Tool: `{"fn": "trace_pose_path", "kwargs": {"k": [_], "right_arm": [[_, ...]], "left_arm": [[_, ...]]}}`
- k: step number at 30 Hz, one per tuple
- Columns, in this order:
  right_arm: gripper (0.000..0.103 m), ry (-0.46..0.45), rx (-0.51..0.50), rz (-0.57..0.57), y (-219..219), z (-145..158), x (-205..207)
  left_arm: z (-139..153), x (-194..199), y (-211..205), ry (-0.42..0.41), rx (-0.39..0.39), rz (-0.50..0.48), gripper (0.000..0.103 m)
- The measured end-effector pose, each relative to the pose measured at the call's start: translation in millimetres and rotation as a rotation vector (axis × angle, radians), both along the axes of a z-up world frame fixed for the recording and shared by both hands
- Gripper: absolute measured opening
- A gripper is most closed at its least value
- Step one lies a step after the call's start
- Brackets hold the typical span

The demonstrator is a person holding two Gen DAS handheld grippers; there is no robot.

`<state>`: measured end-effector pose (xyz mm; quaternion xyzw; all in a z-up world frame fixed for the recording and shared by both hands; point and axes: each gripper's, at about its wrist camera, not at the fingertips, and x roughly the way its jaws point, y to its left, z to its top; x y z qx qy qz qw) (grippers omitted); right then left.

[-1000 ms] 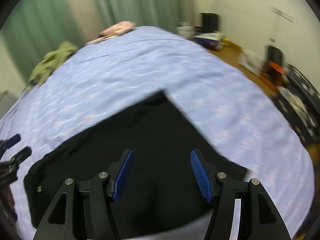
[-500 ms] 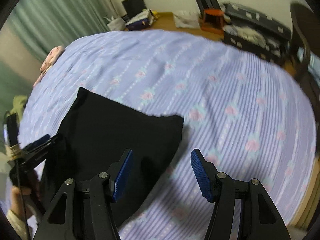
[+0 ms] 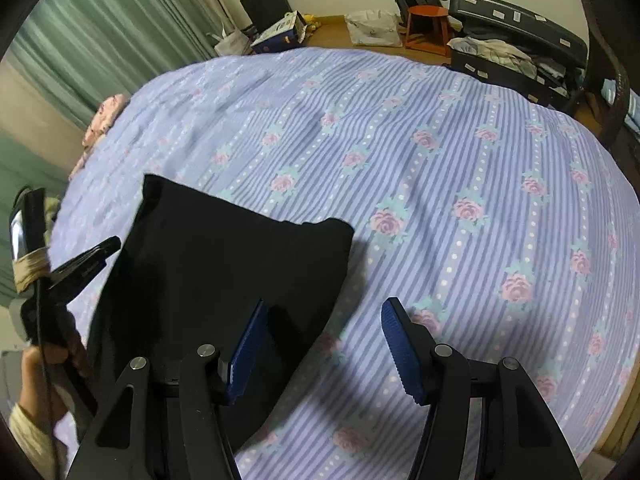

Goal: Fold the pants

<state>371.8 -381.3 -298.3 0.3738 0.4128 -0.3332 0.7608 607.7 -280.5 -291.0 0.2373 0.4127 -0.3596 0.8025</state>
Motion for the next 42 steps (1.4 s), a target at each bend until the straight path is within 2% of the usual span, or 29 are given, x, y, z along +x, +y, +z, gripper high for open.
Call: {"fn": "trace_pose_path", "kwargs": {"k": [1, 3, 5, 7, 12, 15, 21, 23, 24, 27, 31, 35, 37, 42], "right_arm": [[0.061, -0.007, 0.004, 0.003, -0.3, 3.4, -4.9], [0.061, -0.01, 0.004, 0.024, -0.2, 8.1, -14.2], [0.061, 0.005, -0.005, 0.064, 0.7, 11.2, -22.1], [0.061, 0.034, -0.019, 0.125, 2.9, 12.0, -29.8], [0.061, 0.085, -0.029, 0.287, 18.9, 12.5, -47.5], [0.061, 0.107, -0.028, 0.329, 28.2, 11.4, -61.4], [0.061, 0.115, 0.026, 0.327, 33.8, 5.1, -86.1], [0.061, 0.116, 0.034, 0.326, 33.8, 3.2, -90.2], [0.061, 0.115, 0.039, 0.326, 33.5, 2.5, -92.1], [0.061, 0.094, 0.049, 0.332, 33.0, 4.1, -93.3], [0.061, 0.025, 0.048, 0.345, 34.9, 12.5, -86.1], [0.061, -0.051, 0.06, 0.365, 37.9, 17.9, -68.7], [0.061, -0.1, 0.078, 0.378, 39.9, 18.2, -54.1], [0.061, -0.167, 0.138, 0.414, 47.8, 7.5, -5.8]], "left_arm": [[8.2, -9.0, 6.7, 0.0, -0.027, -0.006, 0.051], [28.0, -46.0, 26.2, -0.042, -0.069, -0.061, 0.05], [36.9, -81.6, 37.6, -0.088, -0.054, -0.126, 0.05], [39.7, -114.8, 45.0, -0.092, -0.045, -0.185, 0.056], [22.2, -194.5, 42.2, -0.119, 0.026, -0.314, 0.057], [0.3, -233.4, 25.3, -0.199, 0.094, -0.399, 0.057], [-40.8, -257.9, -9.9, -0.341, 0.228, -0.477, 0.052], [-50.0, -254.0, -17.1, -0.363, 0.266, -0.493, 0.033], [-50.4, -250.3, -19.7, -0.343, 0.279, -0.492, 0.019], [-26.5, -224.1, -17.8, -0.184, 0.182, -0.434, 0.013], [1.8, -157.4, -4.0, 0.081, 0.018, -0.248, 0.009], [3.6, -84.5, 13.2, 0.313, -0.109, -0.099, 0.009], [-5.4, -56.8, 20.7, 0.394, -0.136, -0.053, 0.009], [-33.8, -19.7, 30.1, 0.497, -0.111, -0.03, 0.01]]}}
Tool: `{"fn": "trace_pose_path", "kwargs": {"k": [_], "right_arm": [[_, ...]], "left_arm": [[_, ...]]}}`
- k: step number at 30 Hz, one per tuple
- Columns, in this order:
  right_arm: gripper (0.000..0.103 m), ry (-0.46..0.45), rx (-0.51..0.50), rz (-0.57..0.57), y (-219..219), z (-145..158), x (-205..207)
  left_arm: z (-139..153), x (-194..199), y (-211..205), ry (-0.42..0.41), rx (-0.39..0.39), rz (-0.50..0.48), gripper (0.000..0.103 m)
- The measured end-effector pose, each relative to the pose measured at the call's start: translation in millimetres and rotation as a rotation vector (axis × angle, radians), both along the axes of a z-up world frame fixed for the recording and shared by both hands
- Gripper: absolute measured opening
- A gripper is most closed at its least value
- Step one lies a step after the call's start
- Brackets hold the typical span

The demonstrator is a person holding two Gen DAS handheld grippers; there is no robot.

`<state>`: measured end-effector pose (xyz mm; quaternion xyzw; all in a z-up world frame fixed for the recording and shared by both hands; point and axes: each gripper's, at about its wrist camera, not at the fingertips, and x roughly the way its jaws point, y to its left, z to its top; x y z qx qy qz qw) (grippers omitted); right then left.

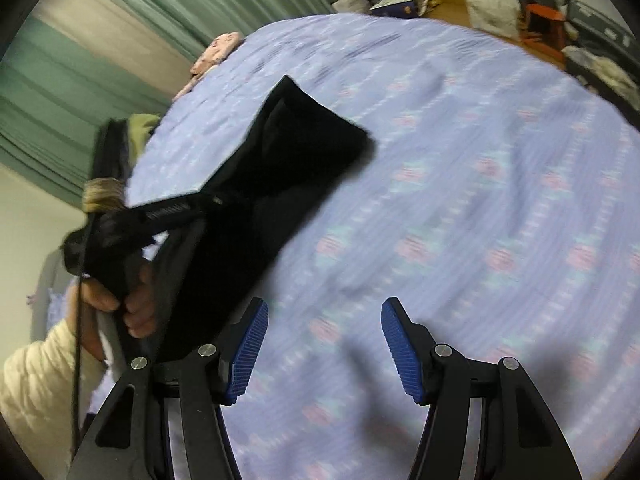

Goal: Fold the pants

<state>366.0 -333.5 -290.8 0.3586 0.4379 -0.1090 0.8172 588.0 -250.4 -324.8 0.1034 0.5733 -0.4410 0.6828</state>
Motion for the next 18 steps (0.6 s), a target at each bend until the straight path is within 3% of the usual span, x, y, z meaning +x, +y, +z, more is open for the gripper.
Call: {"fn": "trace_pose_path", "kwargs": {"k": [2, 5, 7, 11, 14, 18], "right_arm": [[0.061, -0.012, 0.009, 0.019, 5.7, -2.1, 16.2], [0.061, -0.028, 0.039, 0.049, 17.2, -5.8, 36.1], [0.06, -0.029, 0.073, 0.07, 26.3, -10.3, 48.6], [0.054, -0.037, 0.088, 0.122, 40.1, -16.1, 64.6], [0.051, -0.037, 0.085, 0.158, 50.1, -22.7, 77.7], [0.047, -0.036, 0.075, 0.186, 57.7, -32.2, 94.7]], "left_arm": [[-8.7, 8.4, 3.7, 0.031, 0.011, 0.006, 0.013], [-9.3, 24.1, 13.0, 0.062, -0.012, 0.046, 0.032], [2.2, 26.9, 26.2, 0.023, -0.028, 0.073, 0.055], [31.2, 21.5, 71.1, -0.056, -0.065, 0.117, 0.061], [43.6, 4.2, 101.4, -0.139, -0.029, 0.112, 0.061], [40.2, -19.4, 124.8, -0.166, 0.019, 0.106, 0.061]]}}
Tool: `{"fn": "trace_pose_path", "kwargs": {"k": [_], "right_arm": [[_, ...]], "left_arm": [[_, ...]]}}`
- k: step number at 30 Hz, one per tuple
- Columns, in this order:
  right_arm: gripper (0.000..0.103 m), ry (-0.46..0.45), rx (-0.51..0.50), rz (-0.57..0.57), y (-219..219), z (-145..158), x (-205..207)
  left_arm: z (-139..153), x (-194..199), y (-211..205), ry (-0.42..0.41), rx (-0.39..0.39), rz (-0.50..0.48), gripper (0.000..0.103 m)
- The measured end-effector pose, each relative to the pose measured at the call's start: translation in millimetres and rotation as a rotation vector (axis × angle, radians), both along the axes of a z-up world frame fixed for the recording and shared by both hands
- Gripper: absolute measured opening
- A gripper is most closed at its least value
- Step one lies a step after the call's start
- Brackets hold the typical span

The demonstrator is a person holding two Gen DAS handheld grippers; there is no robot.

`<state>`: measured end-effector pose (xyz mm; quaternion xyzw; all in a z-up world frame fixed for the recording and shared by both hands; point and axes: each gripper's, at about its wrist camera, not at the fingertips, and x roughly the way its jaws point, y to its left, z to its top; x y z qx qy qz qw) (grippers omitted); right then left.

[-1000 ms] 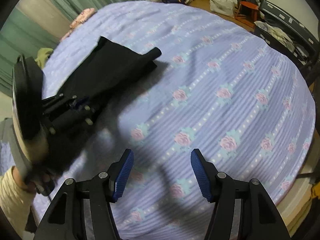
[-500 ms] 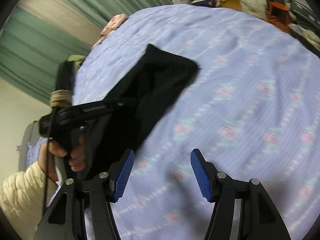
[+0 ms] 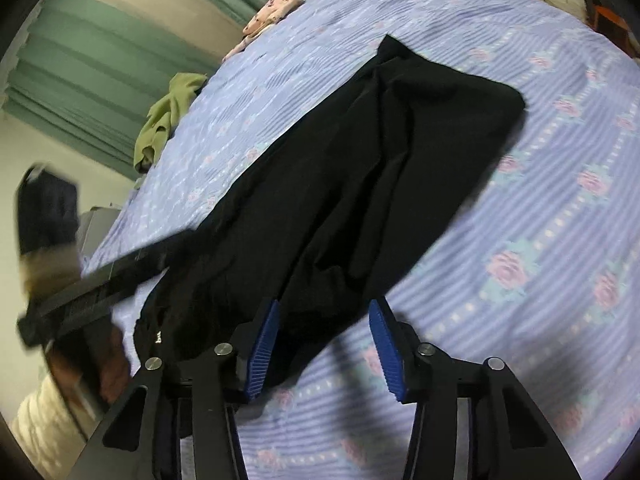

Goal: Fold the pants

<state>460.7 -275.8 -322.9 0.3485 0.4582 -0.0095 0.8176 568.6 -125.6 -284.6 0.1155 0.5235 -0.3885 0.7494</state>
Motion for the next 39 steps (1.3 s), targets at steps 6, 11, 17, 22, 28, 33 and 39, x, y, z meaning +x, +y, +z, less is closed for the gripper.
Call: {"fn": "trace_pose_path", "kwargs": {"k": [6, 11, 17, 22, 28, 33, 39], "right_arm": [[0.047, 0.034, -0.006, 0.024, -3.2, -13.5, 21.6], [0.016, 0.063, -0.042, 0.053, 0.6, -11.5, 31.6], [0.009, 0.041, -0.11, 0.064, -0.1, 32.4, -4.0], [0.008, 0.103, -0.115, 0.027, 0.7, 56.4, -59.5], [0.003, 0.264, -0.127, -0.036, 6.0, 28.8, -110.3], [0.004, 0.317, -0.063, -0.121, -18.7, 6.2, -133.4], [0.044, 0.167, -0.14, -0.304, -85.6, 32.7, -131.7]], "left_arm": [[-21.2, -25.4, 6.6, 0.055, 0.026, 0.027, 0.061], [-27.9, -38.4, 9.2, 0.06, 0.038, 0.059, 0.061], [-4.3, -65.4, 4.7, 0.004, 0.04, 0.016, 0.061], [5.4, -101.5, -10.9, -0.029, 0.063, -0.068, 0.062], [-16.8, -135.4, -27.4, 0.004, 0.136, -0.129, 0.062], [-24.4, -155.9, -36.9, -0.047, 0.219, -0.153, 0.062], [16.4, -176.6, -46.8, -0.13, 0.106, -0.12, 0.062]]}}
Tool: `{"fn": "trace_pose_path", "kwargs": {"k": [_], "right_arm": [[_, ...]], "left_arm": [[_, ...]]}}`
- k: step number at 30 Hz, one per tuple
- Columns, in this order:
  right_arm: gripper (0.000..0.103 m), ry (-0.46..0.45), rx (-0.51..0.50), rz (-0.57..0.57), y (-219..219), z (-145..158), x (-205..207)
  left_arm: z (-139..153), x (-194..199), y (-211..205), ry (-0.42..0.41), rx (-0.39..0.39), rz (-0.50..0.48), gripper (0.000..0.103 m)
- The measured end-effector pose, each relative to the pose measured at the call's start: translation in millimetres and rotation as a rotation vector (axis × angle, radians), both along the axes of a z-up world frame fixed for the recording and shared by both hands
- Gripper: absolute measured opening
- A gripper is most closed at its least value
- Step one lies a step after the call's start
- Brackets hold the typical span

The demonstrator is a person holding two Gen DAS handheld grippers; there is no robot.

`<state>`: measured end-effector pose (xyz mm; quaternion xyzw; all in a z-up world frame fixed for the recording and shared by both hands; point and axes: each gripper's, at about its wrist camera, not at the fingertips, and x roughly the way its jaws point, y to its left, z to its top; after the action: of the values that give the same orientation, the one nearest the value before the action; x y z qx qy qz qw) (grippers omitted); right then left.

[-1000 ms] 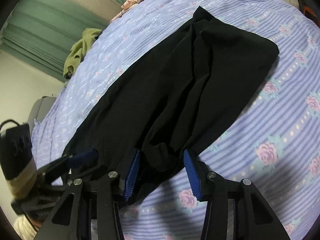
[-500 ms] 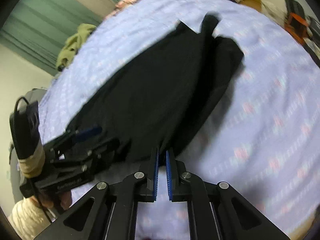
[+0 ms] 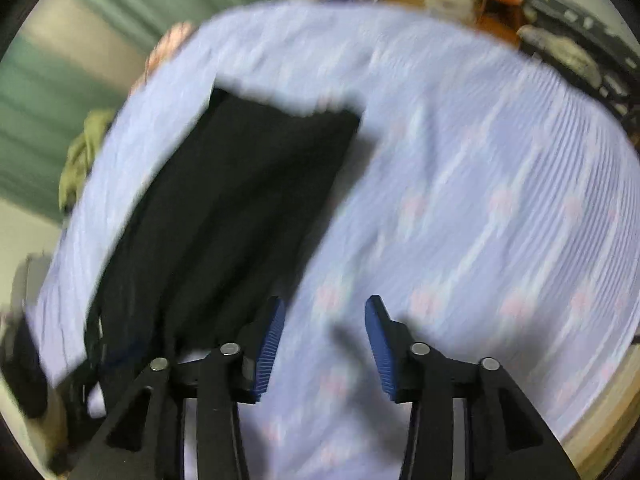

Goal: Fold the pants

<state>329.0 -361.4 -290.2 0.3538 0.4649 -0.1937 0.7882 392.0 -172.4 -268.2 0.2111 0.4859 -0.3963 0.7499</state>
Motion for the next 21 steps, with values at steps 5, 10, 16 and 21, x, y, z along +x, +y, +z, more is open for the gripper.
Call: {"fn": "trace_pose_path", "kwargs": {"k": [5, 10, 16, 21], "right_arm": [[0.044, -0.051, -0.013, -0.051, -52.9, 0.3, 31.7], [0.044, -0.054, 0.01, 0.013, -66.2, -14.5, 42.8], [0.044, -0.11, 0.085, 0.093, -74.7, -29.0, 54.4], [0.044, -0.101, 0.178, 0.097, -86.0, -52.5, 74.1]], "left_arm": [[5.8, -41.6, -25.3, -0.12, -0.033, 0.002, 0.062], [-24.6, -70.9, -56.7, -0.304, 0.07, 0.072, 0.054], [-57.8, -60.4, -74.1, -0.416, 0.204, 0.155, 0.039], [-58.7, -51.1, -75.0, -0.346, 0.194, 0.165, 0.011]]}}
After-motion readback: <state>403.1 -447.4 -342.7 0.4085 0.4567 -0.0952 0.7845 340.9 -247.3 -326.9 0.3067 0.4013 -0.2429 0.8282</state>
